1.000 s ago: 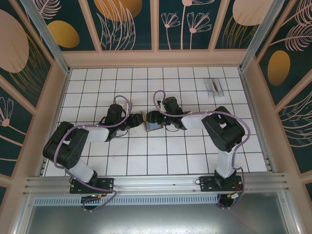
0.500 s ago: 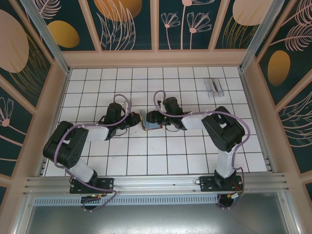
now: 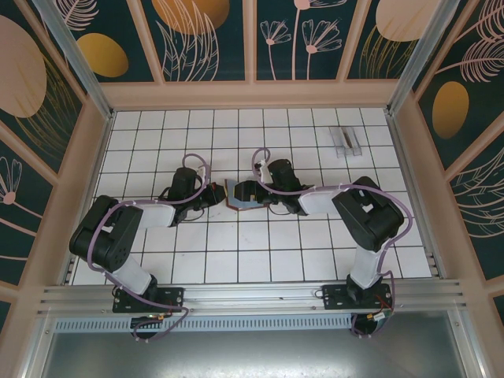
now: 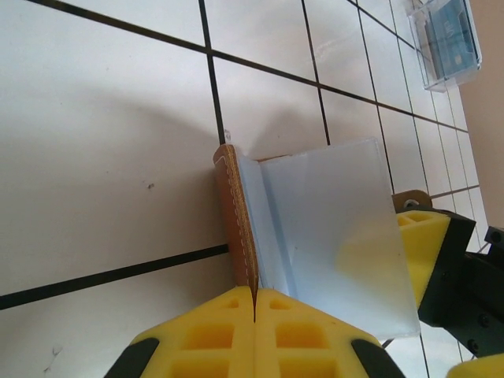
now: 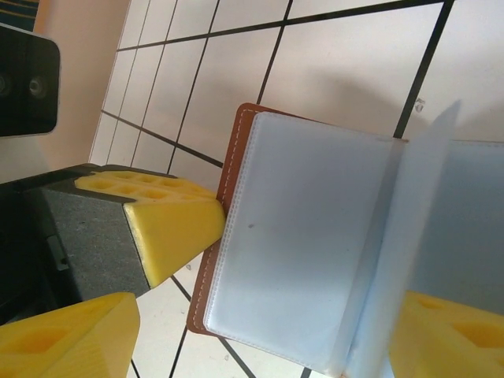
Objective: Put the credit cards into the card holder
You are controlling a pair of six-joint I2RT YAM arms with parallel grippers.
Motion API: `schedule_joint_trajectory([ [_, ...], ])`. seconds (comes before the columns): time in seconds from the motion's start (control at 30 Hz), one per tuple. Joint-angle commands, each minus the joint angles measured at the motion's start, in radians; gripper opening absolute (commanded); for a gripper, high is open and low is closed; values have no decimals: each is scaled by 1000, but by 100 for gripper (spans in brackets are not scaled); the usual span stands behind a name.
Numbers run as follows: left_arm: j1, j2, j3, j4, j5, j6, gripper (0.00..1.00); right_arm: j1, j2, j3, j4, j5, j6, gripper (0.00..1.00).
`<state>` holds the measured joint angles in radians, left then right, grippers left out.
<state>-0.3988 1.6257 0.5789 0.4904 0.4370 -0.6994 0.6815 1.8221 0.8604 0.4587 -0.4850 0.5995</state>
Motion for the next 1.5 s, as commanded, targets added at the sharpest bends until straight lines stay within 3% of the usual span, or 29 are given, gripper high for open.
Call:
schedule_joint_trajectory([
  [0.0, 6, -12, -25, 5, 4, -2, 0, 41, 12, 59, -60, 73, -70, 81],
  [0.33, 24, -35, -43, 94, 107, -97, 0, 90, 37, 64, -124, 248, -143, 76],
  [1.17, 28, -8, -50, 190, 157, -200, 0, 111, 26, -4, 13, 108, -152, 80],
  [1.47, 35, -10, -46, 186, 171, -202, 0, 107, 47, 20, -85, 256, -155, 76],
])
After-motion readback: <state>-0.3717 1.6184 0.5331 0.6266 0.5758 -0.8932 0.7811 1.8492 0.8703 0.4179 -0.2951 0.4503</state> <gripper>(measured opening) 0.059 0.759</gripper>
